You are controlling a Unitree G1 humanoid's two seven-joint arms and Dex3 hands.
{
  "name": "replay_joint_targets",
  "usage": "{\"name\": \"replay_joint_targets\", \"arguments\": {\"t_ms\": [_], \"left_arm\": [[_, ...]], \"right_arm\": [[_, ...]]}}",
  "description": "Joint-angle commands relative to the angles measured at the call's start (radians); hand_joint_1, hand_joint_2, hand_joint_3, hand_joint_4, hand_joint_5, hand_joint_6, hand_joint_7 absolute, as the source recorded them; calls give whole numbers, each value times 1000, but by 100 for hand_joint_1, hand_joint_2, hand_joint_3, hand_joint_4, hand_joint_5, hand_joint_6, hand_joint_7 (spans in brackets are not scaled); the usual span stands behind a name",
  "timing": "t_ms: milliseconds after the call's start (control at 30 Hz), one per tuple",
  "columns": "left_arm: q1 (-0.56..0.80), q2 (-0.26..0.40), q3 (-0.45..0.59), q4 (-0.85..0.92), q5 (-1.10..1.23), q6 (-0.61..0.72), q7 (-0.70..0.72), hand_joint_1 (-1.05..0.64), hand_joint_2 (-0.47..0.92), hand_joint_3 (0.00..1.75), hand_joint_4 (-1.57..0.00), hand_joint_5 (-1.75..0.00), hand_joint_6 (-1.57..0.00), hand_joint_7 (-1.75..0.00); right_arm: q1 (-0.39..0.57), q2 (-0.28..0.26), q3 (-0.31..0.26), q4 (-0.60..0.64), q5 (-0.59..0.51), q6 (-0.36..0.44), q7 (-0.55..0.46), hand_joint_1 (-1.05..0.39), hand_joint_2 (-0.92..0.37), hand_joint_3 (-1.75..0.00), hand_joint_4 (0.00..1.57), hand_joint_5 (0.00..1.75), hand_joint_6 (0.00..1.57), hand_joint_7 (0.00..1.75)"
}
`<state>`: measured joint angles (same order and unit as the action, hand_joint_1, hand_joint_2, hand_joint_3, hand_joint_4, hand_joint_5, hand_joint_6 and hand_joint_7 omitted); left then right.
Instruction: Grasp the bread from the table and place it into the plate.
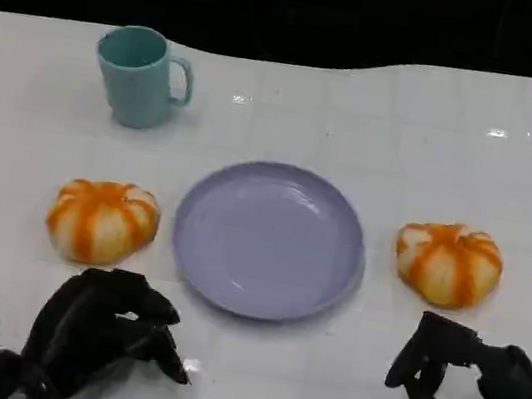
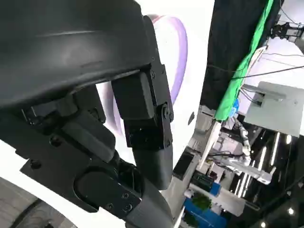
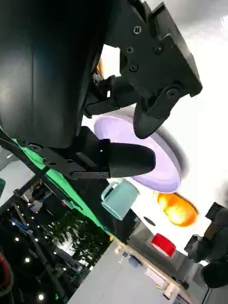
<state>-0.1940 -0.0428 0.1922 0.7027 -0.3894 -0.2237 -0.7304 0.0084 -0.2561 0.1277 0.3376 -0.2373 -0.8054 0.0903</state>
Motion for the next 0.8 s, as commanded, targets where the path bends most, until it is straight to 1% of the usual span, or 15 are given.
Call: {"name": "replay_joint_targets", "arguments": {"t_ms": [33, 567, 800], "left_arm": [[-6, 14, 4, 8, 2, -2, 6, -105, 69, 0, -157, -58, -157, -21], [-4, 15, 2, 3, 3, 0, 6, -105, 68, 0, -157, -58, -157, -21], [-8, 7, 0, 11, 10, -10, 17, -105, 68, 0, -157, -59, -157, -21]], "right_arm": [[-3, -5, -6, 1, 22, -2, 7, -11, -55, -110, 69, 172, 62, 140], [-5, -4, -9, 0, 17, -4, 5, -11, -56, -106, 69, 173, 63, 137], [-3, -8, -18, -7, 19, -14, -1, -10, -55, -109, 69, 171, 64, 136]]}}
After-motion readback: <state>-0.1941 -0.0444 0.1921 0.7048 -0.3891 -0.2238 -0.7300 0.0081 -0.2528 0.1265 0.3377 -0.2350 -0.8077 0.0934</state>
